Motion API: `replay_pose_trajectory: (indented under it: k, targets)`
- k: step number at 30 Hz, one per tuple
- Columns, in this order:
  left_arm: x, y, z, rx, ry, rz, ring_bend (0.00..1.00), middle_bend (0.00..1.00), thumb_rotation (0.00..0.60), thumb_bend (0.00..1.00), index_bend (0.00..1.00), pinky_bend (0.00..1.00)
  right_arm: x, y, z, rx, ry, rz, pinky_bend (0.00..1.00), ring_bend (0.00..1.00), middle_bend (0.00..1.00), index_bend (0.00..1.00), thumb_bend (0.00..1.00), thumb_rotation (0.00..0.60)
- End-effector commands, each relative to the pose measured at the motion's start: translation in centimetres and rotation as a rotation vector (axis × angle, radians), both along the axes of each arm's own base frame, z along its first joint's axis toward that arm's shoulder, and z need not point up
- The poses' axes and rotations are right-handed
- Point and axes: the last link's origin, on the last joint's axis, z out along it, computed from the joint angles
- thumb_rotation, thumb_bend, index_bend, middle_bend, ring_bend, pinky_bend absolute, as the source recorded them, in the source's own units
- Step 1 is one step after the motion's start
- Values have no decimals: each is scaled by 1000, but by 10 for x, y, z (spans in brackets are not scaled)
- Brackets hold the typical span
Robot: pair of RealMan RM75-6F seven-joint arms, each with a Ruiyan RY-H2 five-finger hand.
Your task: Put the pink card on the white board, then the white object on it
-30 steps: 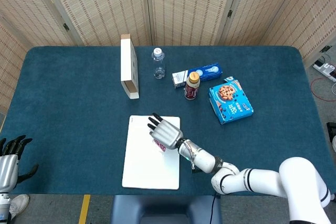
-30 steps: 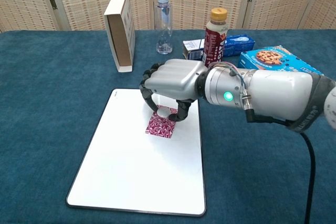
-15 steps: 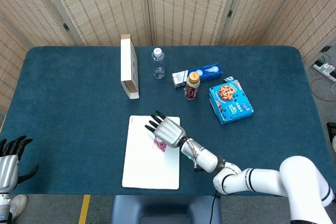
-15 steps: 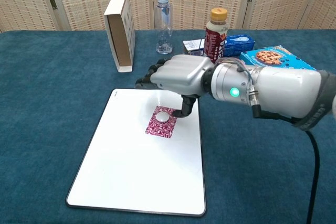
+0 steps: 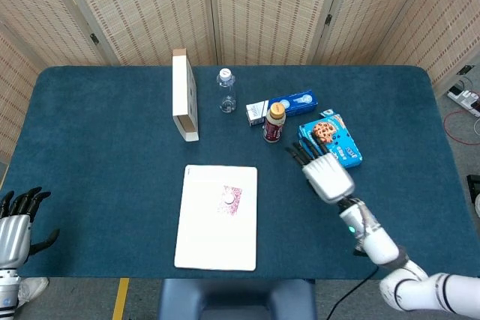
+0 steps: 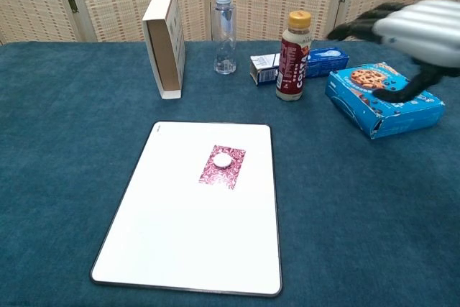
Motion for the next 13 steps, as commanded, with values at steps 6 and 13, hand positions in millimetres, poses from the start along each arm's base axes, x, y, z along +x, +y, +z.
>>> replay_pose_trajectory:
  k: [6, 13]
  targets:
    - [14, 10, -7, 1, -7, -54, 167, 176, 600, 288, 219, 0, -74, 83, 64, -169, -127, -170, 0, 0, 56, 46, 365, 600]
    - [20, 12, -8, 2, -1, -74, 167, 176, 600, 287, 218, 0, -104, 129, 75, -235, -192, -269, 0, 0, 50, 43, 365, 600]
